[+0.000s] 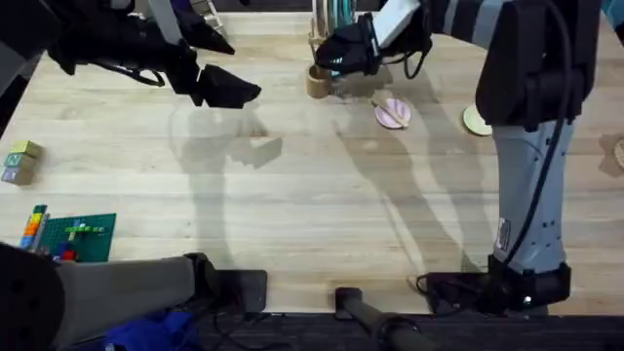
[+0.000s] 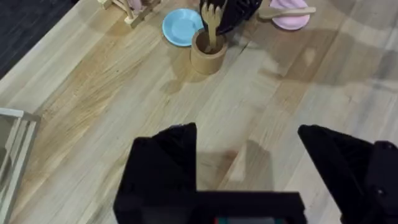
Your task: Pick up a utensil and set it on the pink plate, then put the other utensil in the container.
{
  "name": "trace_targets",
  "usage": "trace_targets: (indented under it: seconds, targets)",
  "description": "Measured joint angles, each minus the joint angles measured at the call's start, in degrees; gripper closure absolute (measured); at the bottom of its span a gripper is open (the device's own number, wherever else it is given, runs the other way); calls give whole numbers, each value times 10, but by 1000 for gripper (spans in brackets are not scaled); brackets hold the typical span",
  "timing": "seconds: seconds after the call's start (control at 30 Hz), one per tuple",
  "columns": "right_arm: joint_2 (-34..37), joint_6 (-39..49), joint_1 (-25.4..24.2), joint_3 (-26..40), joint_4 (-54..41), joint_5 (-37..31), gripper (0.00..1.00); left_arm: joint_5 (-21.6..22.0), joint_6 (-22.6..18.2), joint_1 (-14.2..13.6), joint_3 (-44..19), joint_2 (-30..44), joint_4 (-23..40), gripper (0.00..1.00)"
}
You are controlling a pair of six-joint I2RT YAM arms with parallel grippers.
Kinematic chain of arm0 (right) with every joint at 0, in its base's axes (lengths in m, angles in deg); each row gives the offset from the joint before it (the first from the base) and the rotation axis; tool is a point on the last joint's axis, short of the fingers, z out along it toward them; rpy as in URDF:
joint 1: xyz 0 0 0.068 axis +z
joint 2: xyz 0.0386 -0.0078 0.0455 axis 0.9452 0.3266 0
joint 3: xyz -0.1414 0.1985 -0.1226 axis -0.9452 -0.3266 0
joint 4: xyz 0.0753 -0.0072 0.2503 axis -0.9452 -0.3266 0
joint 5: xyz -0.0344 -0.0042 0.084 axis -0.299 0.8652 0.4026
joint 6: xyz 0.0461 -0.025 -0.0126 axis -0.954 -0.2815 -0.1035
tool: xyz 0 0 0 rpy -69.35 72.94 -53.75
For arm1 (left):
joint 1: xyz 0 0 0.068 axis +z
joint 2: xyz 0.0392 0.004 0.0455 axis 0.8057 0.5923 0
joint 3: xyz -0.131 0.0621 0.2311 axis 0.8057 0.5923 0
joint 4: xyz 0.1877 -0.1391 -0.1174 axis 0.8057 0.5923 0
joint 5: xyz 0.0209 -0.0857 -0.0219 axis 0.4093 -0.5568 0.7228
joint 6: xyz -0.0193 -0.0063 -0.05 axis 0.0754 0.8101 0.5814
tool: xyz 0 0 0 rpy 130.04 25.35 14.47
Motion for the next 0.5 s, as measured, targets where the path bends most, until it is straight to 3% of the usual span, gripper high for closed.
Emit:
trace_targets:
  seconds: [0.5]
  targets:
    - [3, 17, 1, 0, -5, -13, 970, 0, 0, 0, 0, 0, 0, 7]
